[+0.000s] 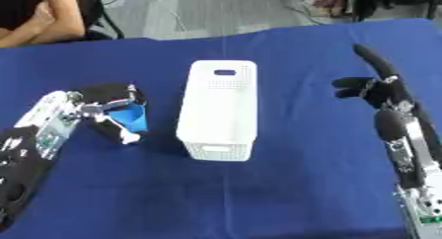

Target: Pick up objects on the table and place them in the box.

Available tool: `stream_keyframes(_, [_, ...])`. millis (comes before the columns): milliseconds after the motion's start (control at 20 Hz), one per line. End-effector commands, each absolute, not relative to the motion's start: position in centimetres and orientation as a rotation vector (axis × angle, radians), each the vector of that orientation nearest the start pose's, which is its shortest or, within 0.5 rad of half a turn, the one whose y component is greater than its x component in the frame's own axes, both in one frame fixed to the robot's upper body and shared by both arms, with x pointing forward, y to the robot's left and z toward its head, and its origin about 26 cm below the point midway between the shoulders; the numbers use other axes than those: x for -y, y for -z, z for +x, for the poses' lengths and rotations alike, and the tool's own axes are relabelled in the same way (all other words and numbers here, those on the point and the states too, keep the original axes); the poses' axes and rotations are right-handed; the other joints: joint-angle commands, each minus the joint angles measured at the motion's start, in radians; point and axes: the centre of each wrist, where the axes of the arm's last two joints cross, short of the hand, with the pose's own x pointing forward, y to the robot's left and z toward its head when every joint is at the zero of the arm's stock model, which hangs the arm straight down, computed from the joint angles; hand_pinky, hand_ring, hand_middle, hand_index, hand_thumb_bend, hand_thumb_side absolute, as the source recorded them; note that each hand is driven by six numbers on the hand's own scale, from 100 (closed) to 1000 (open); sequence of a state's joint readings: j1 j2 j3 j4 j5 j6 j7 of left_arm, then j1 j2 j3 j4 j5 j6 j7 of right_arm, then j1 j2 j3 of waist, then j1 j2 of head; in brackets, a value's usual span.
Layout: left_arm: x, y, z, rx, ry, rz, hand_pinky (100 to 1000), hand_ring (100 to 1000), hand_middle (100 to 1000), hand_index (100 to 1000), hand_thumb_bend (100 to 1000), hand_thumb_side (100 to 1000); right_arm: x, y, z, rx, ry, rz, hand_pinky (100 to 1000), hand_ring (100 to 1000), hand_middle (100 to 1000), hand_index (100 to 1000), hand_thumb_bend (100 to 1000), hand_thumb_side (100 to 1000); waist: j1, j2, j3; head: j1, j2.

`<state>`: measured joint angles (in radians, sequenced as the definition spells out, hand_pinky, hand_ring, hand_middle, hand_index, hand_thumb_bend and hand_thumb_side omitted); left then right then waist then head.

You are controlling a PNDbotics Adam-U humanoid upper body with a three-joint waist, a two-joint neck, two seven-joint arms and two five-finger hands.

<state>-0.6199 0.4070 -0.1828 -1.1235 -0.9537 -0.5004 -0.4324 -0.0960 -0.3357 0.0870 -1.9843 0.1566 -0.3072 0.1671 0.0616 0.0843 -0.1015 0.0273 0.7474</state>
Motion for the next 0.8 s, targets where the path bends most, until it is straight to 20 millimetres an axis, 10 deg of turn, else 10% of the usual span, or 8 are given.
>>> stream_keyframes(50, [-28.5,-10.3,42.4,1.422,1.864,0.629,100,231,454,535,100,265,26.1,-14.1,27.5,2.292,-0.778,-0.14,672,735,985,1000,518,1000,-0.003,-0.008,0.001,0.002,-0.012])
stream_keyframes(300, [-29.2,-11.8,42.6,1.444,1.851,0.649,100,229,454,534,100,257,26.1,-14.1,27.5,2.289,-0.779,-0.142,672,735,985,1000,518,1000,-0.002,-0.01,0.0,0.0,-0.013])
stream_keyframes(800, [-30.7,-23.2,42.4,1.705,1.75,0.823,100,217,443,532,100,272,26.3,-14.0,27.4,2.279,-0.786,-0.145,672,735,985,1000,517,1000,0.006,-0.019,0.001,-0.008,-0.017])
